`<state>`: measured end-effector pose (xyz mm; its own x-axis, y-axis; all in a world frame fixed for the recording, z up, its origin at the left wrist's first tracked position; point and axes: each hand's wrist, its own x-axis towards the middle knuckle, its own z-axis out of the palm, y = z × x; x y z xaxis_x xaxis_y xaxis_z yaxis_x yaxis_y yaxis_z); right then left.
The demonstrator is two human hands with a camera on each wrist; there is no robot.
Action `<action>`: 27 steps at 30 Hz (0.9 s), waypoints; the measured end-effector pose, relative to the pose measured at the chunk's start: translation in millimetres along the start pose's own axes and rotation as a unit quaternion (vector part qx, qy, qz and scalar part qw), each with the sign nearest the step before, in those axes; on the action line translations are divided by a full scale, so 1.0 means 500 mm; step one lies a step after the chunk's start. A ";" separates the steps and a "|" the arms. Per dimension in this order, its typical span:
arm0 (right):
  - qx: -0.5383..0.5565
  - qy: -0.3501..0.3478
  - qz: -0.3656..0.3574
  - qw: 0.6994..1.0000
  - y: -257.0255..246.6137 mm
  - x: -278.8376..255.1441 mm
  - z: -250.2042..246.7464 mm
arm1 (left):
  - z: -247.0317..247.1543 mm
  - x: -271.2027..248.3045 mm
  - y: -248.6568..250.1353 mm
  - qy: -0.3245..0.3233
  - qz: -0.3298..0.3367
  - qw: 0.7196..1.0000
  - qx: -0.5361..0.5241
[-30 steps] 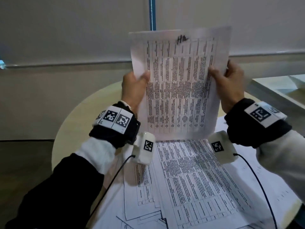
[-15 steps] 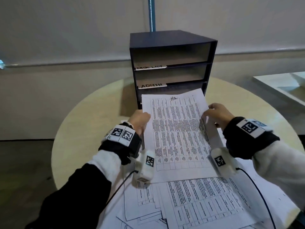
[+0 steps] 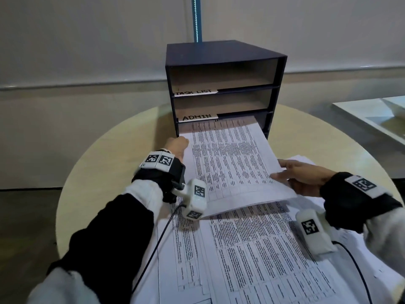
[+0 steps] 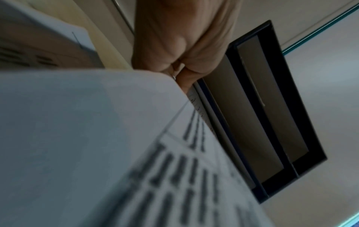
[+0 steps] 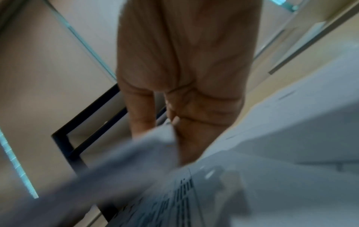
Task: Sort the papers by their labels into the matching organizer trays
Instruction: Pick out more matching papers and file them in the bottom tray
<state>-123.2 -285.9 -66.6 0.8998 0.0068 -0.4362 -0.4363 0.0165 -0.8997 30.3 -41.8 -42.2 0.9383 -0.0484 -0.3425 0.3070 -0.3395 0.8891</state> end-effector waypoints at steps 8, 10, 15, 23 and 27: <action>0.042 0.169 -0.078 0.982 -0.060 0.074 0.017 | -0.009 -0.022 -0.007 -0.187 -0.025 0.964 -0.186; 0.078 0.201 -0.091 0.972 -0.084 0.098 0.035 | -0.023 -0.033 -0.006 -0.227 -0.036 0.956 -0.185; 0.179 0.216 -0.107 0.954 -0.135 0.140 0.062 | -0.039 -0.038 0.015 -0.205 -0.036 0.953 -0.221; 0.241 0.205 -0.124 0.940 -0.167 0.167 0.072 | 0.007 0.005 0.045 -0.114 0.013 0.929 -0.351; 0.191 0.277 -0.132 0.933 -0.170 0.211 0.073 | 0.020 0.004 0.038 -0.111 0.084 0.965 -0.222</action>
<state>8.6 -250.2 -35.5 0.7916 -0.5629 -0.2378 -0.0726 0.2997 -0.9513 36.5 -57.9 -29.1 0.9385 -0.2849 -0.1950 0.2378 0.1241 0.9633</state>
